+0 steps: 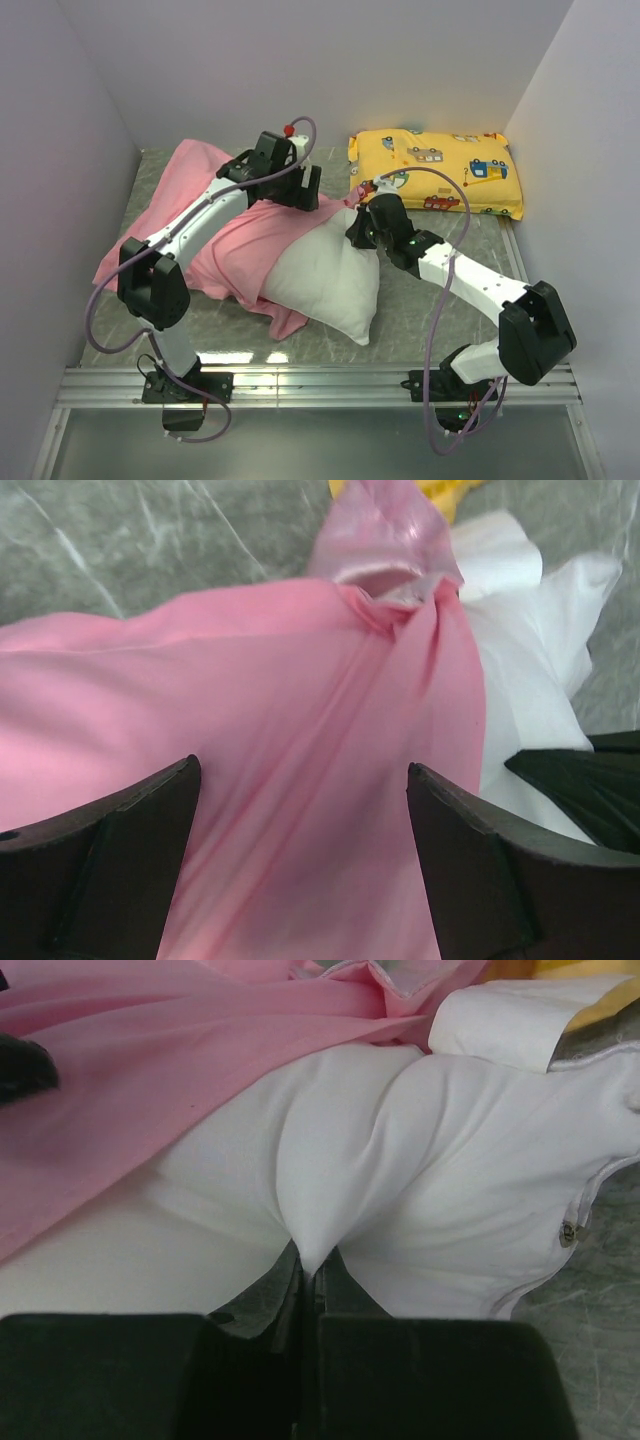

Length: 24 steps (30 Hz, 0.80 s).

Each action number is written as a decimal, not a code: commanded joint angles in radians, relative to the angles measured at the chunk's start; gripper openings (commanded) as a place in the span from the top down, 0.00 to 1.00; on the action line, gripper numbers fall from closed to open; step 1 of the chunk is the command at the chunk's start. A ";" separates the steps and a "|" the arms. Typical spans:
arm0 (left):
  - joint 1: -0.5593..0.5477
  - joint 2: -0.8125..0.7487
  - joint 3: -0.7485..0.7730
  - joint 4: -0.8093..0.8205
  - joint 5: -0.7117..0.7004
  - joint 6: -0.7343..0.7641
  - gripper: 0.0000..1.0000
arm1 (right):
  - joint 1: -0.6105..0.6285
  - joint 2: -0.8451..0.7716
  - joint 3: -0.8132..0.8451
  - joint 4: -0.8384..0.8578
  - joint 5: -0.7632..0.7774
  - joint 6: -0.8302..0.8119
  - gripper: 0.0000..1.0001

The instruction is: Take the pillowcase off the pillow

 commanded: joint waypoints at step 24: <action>0.170 0.085 0.138 -0.037 -0.549 -0.137 1.00 | 0.016 -0.277 0.093 -0.206 0.129 -0.060 1.00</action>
